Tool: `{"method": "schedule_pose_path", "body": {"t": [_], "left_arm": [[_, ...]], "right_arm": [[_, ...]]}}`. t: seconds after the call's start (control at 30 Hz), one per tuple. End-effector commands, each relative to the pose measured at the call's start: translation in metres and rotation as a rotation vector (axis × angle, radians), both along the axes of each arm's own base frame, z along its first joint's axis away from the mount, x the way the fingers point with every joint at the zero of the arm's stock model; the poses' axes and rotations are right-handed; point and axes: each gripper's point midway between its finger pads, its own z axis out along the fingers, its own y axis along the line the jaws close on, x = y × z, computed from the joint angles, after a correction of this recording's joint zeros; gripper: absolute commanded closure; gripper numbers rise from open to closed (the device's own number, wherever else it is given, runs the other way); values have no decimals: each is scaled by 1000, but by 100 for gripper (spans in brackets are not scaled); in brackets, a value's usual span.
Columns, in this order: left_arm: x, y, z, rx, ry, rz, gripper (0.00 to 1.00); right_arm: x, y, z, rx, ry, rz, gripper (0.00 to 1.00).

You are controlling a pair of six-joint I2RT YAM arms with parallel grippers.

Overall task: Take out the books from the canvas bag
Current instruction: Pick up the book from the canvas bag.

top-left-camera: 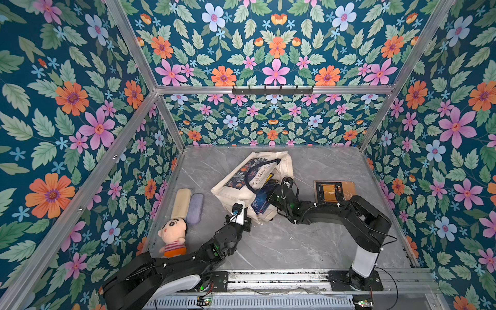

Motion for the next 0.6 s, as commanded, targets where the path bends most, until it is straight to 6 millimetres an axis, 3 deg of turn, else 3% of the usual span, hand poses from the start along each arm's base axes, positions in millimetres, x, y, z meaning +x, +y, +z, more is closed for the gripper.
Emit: {"method": "schedule_pose_path", "body": {"t": [0.0,0.13,0.37,0.5,0.57], "left_arm": [[4,7,-3,27,11,52,100],[6,10,-5,35,13,75,100],[7,9,-7,49,21,75,100],[7,9,-7,48,20,74,100],[7,8,-8,49,21,73,100]], "right_arm": [[1,-15,9,-14,-70,-41,100],[-8,-27,8,18,-84,-59,100],[-19,-21,27,56,-117,-6,100],[-22,-14,23,87,-113,24,78],[-22,-9,22,105,-114,37,73]]}}
